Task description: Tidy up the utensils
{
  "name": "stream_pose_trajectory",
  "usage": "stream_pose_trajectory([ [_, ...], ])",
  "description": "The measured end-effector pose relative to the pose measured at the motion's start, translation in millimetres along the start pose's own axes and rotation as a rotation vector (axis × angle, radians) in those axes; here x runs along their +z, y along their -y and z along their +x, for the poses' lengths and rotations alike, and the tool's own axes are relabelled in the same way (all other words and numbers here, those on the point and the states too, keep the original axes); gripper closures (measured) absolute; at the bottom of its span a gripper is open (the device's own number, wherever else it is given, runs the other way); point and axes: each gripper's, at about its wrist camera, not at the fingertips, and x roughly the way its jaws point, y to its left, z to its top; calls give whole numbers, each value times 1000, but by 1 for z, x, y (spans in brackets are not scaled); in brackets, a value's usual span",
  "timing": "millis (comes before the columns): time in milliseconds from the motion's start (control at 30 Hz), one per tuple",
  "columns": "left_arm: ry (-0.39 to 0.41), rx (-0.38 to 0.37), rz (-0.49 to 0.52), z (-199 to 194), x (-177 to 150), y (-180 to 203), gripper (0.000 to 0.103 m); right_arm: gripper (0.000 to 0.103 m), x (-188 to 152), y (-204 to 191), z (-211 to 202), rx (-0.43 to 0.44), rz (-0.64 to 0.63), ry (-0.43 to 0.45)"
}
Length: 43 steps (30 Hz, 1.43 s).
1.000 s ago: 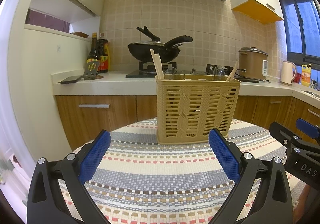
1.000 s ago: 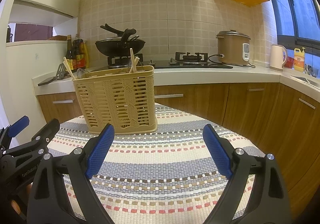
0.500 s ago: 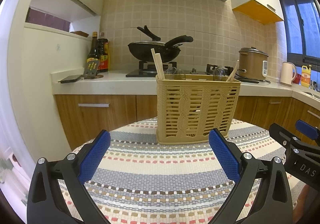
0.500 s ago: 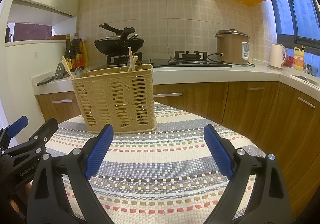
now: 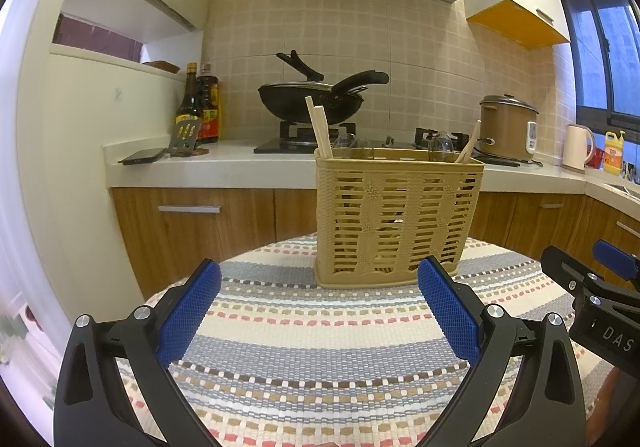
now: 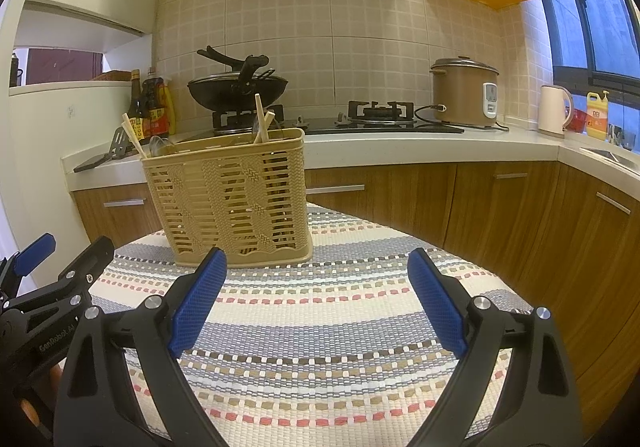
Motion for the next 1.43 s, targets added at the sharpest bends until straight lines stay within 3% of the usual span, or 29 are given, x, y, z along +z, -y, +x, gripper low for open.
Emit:
stream_pose_trajectory([
  [833, -16, -13, 16, 3, 0, 1, 8, 16, 0, 0, 1, -4, -1, -4],
  [1067, 7, 28, 28, 0, 0, 1, 8, 16, 0, 0, 1, -6, -2, -4],
  [1267, -40, -16, -6, 6, 2, -5, 7, 16, -2, 0, 3, -14, -4, -11],
  [1433, -36, -11, -19, 5, 1, -8, 7, 16, -2, 2, 4, -19, 4, -12],
])
